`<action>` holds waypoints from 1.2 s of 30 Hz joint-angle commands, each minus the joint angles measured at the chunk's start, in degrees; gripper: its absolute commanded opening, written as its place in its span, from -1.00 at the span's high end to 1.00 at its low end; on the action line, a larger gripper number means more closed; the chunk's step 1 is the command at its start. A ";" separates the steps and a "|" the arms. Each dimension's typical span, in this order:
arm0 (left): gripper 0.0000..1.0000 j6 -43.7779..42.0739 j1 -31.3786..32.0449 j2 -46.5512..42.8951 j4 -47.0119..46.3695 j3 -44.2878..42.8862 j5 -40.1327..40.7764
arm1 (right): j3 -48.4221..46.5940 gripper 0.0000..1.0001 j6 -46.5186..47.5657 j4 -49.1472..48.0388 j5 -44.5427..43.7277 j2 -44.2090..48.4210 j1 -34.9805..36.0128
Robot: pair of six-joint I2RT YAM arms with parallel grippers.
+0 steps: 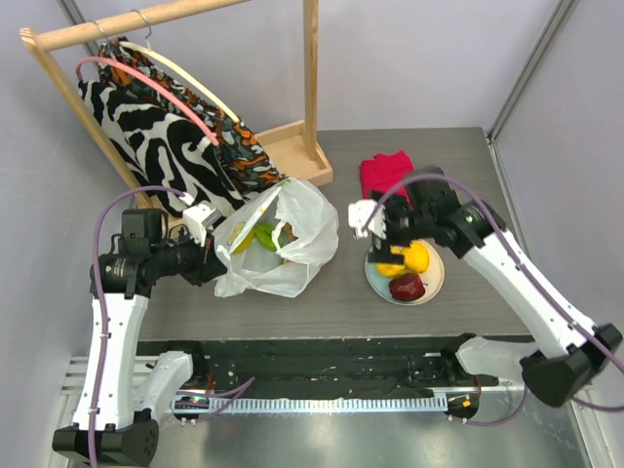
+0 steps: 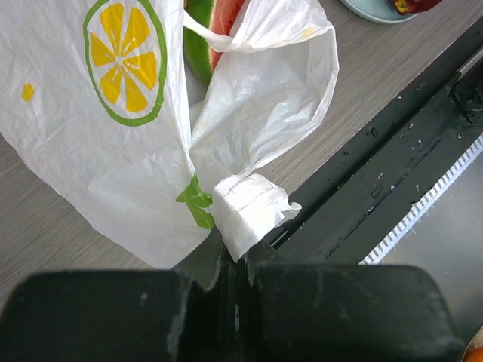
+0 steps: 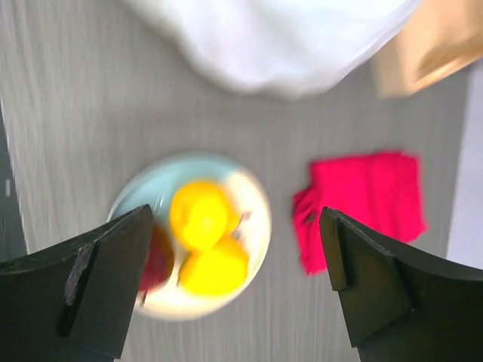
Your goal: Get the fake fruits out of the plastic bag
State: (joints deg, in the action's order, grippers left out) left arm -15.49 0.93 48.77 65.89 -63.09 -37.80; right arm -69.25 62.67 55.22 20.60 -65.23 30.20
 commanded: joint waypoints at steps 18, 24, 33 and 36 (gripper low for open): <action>1.00 -2.36 -0.67 -1.93 1.96 -1.60 -2.45 | -36.29 -0.10 -17.33 -15.93 7.53 -47.52 23.50; 1.00 -2.18 -2.16 -2.10 2.14 -1.60 -2.63 | -43.06 -0.06 -12.42 -10.76 -0.28 -56.49 23.59; 1.00 -2.01 -2.33 -2.54 1.00 -0.81 -2.45 | -38.95 -0.04 0.86 -3.37 -8.20 -56.50 20.43; 1.00 -2.00 -2.34 -2.37 0.65 -0.54 -2.71 | -38.15 -0.03 2.45 -3.45 -10.49 -57.19 19.82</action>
State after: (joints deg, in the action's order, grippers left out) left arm -17.17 -0.93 46.96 67.92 -63.11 -38.85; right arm -108.07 59.96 49.71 14.55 -123.39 51.05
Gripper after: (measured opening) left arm 0.017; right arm 0.525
